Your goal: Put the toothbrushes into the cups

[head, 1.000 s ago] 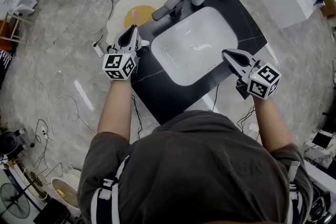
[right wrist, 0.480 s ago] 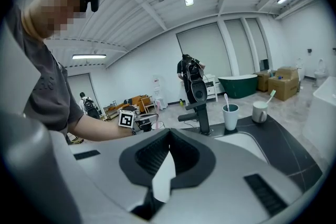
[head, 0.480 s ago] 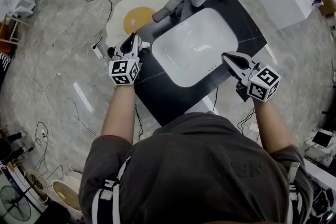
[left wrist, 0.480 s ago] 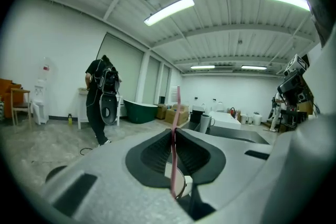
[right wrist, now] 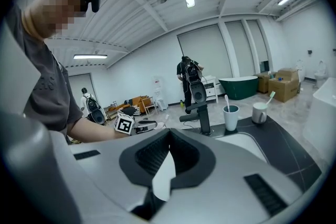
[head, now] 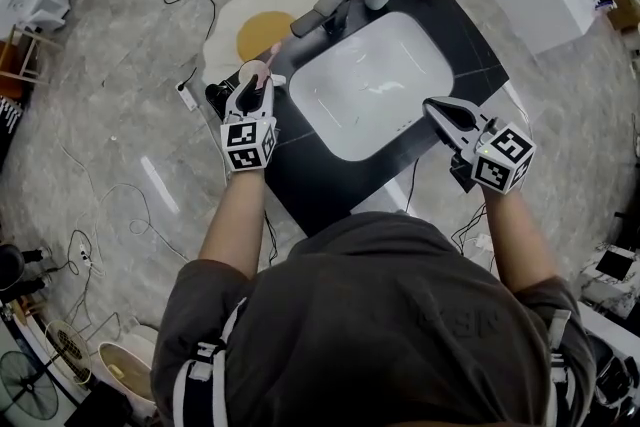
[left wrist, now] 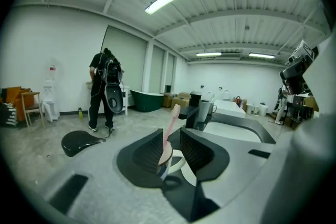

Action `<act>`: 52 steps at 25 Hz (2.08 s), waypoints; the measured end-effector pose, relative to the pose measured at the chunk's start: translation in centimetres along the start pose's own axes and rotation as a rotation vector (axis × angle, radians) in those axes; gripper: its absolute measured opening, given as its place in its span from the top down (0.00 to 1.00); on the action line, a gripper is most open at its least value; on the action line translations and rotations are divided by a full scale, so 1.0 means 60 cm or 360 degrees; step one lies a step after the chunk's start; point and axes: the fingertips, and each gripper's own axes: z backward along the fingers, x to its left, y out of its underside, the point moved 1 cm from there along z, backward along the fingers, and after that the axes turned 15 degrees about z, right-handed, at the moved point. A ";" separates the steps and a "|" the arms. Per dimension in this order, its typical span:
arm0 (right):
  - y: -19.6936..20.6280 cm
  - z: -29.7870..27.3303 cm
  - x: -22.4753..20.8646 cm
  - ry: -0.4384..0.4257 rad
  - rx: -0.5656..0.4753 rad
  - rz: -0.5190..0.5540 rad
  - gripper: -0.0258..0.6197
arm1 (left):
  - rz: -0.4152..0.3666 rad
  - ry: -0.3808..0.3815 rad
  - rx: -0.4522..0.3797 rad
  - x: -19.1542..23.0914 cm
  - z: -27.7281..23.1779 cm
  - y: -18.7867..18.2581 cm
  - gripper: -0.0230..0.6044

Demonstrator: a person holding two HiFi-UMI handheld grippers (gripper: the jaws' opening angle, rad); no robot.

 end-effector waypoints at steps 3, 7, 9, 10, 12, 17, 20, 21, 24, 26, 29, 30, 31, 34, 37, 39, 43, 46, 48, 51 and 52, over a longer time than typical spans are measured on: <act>0.003 0.015 -0.004 0.0029 -0.0018 -0.0008 0.97 | -0.0006 0.0069 -0.0008 -0.032 0.017 -0.006 0.84; 0.004 0.045 -0.014 0.0082 -0.0063 -0.0010 0.97 | -0.0037 0.0220 -0.0011 -0.100 0.030 -0.023 0.84; 0.002 0.066 -0.021 0.0116 -0.0093 -0.0010 0.97 | -0.0062 0.0307 -0.0016 -0.145 0.036 -0.036 0.84; 0.001 0.080 -0.027 0.0135 -0.0110 -0.0008 0.97 | -0.0072 0.0355 -0.0018 -0.171 0.039 -0.043 0.84; -0.002 0.114 -0.039 0.0182 -0.0145 -0.0003 0.97 | -0.0075 0.0464 -0.0015 -0.231 0.042 -0.055 0.84; -0.003 0.237 -0.066 0.0322 -0.0216 0.0024 0.97 | -0.0076 0.0757 0.0027 -0.410 0.055 -0.064 0.84; 0.005 0.328 -0.082 0.0431 -0.0251 0.0043 0.97 | -0.0119 0.0915 0.0042 -0.521 0.061 -0.064 0.85; 0.009 0.359 -0.090 0.0475 -0.0258 0.0052 0.97 | -0.0140 0.0967 0.0043 -0.558 0.061 -0.064 0.85; 0.023 0.448 -0.118 0.0612 -0.0282 0.0069 0.97 | -0.0199 0.1119 0.0056 -0.659 0.059 -0.062 0.88; 0.035 0.504 -0.131 0.0677 -0.0287 0.0067 0.97 | -0.0207 0.1177 0.0089 -0.712 0.067 -0.053 0.90; 0.057 0.584 -0.144 0.0778 -0.0272 0.0083 0.97 | -0.0208 0.1241 0.0139 -0.781 0.083 -0.034 0.92; 0.065 0.609 -0.148 0.0816 -0.0267 0.0089 0.97 | -0.0214 0.1273 0.0149 -0.803 0.087 -0.029 0.93; 0.072 0.631 -0.151 0.0855 -0.0265 0.0091 0.97 | -0.0222 0.1308 0.0159 -0.823 0.092 -0.025 0.94; 0.090 0.684 -0.154 0.0942 -0.0264 0.0084 0.97 | -0.0229 0.1398 0.0187 -0.871 0.109 -0.016 0.95; 0.105 0.718 -0.148 0.0993 -0.0255 0.0079 0.97 | -0.0177 0.1456 0.0216 -0.898 0.121 -0.010 0.95; 0.114 0.730 -0.146 0.1014 -0.0249 0.0071 0.97 | -0.0153 0.1466 0.0227 -0.904 0.124 -0.006 0.95; 0.131 0.741 -0.139 0.1031 -0.0233 0.0049 0.97 | -0.0128 0.1442 0.0231 -0.898 0.128 0.002 0.95; 0.137 0.740 -0.132 0.1032 -0.0225 0.0039 0.97 | -0.0094 0.1427 0.0240 -0.890 0.130 0.009 0.95; 0.139 0.738 -0.130 0.1033 -0.0219 0.0035 0.97 | -0.0090 0.1420 0.0245 -0.886 0.130 0.013 0.95; 0.141 0.733 -0.131 0.1036 -0.0218 0.0023 0.97 | -0.0105 0.1417 0.0243 -0.883 0.127 0.014 0.95; 0.141 0.731 -0.131 0.1034 -0.0218 0.0021 0.97 | -0.0110 0.1418 0.0240 -0.883 0.127 0.012 0.95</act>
